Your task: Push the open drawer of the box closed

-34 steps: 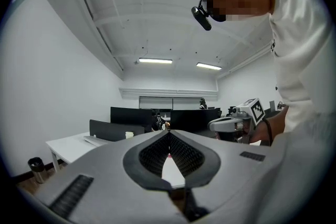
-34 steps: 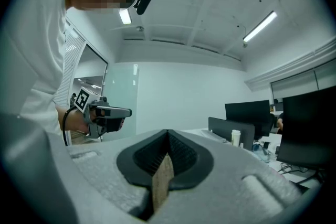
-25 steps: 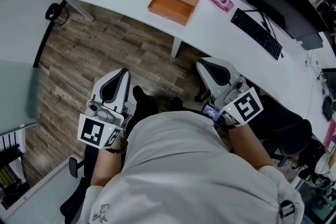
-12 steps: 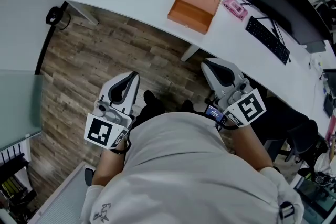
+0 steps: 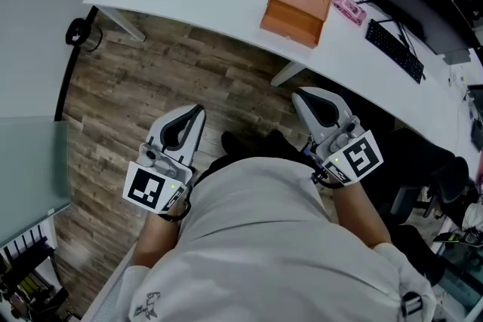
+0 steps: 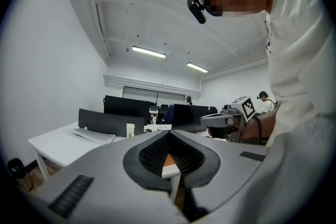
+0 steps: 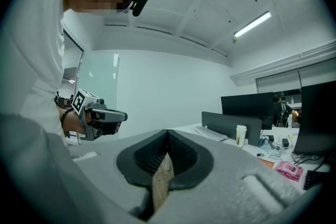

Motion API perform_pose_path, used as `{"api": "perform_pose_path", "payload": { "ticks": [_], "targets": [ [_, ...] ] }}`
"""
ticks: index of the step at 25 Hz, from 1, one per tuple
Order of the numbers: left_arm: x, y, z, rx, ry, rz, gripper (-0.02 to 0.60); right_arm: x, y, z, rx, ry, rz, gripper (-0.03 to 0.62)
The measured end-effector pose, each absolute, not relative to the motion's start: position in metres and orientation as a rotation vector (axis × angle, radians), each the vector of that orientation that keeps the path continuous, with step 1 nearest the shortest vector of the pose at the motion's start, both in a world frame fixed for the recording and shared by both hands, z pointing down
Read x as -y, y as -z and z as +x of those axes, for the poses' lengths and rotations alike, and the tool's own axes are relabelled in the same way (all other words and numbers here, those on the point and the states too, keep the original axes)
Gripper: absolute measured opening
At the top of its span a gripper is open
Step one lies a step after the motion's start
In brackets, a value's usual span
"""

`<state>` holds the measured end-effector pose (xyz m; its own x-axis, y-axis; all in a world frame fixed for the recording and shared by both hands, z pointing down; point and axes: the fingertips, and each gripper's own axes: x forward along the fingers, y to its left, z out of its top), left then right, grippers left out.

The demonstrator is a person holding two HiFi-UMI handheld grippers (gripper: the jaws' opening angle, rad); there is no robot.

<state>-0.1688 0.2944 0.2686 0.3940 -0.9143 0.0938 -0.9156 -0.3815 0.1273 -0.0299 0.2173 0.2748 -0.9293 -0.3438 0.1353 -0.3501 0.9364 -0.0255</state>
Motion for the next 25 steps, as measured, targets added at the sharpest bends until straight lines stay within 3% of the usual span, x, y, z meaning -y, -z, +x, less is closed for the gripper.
{"api": "perform_pose_path", "payload": {
  "ticks": [25],
  "targets": [
    [-0.222,-0.271,-0.186,1.614,-0.088,2.517,0.000,-0.150,-0.285,-0.031,2.981,-0.133,0.601,0.002]
  ]
}}
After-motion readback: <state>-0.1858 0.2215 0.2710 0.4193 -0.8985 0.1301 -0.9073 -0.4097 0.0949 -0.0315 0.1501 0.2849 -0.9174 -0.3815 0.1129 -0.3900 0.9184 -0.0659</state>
